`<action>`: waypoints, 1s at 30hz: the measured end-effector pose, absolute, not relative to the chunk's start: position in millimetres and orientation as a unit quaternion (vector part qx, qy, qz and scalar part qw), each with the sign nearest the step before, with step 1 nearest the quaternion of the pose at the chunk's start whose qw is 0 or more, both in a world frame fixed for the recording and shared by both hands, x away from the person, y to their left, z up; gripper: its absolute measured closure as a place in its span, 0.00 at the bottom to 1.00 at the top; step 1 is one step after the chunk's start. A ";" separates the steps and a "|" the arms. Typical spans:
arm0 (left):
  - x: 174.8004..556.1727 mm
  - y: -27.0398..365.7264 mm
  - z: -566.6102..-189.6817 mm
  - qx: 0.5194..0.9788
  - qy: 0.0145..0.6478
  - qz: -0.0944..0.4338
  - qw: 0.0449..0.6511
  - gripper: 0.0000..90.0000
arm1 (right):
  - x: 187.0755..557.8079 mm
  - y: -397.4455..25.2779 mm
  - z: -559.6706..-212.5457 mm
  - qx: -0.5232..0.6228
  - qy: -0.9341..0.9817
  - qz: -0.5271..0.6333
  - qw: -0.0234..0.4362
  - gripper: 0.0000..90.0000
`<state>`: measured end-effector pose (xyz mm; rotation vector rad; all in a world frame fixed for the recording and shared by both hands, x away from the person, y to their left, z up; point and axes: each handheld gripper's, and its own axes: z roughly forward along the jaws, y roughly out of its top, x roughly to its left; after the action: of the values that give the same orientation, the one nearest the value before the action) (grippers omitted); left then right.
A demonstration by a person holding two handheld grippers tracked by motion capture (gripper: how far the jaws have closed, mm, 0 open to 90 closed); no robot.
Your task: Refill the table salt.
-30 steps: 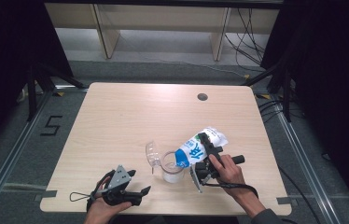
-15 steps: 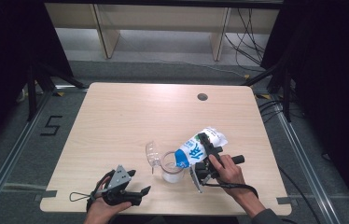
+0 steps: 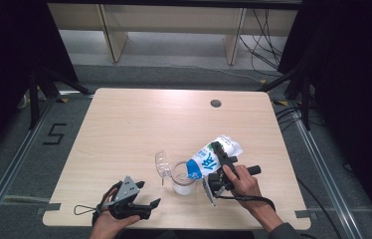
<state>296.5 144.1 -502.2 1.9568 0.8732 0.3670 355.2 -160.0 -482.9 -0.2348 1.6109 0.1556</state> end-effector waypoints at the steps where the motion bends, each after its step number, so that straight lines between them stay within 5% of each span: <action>1: 296.6 144.4 -502.2 0.799 0.354 0.150 0.463 0.21 | 354.1 -160.0 -483.5 -0.096 0.722 0.068 0.682 0.60; 30: 296.6 145.3 -500.9 0.802 0.348 0.152 0.460 0.21 | 353.6 -158.9 -480.2 -0.124 0.708 0.061 0.692 0.61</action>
<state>296.6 145.3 -500.9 1.9747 0.8567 0.3742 353.6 -158.9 -480.2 -0.2780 1.5830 0.1372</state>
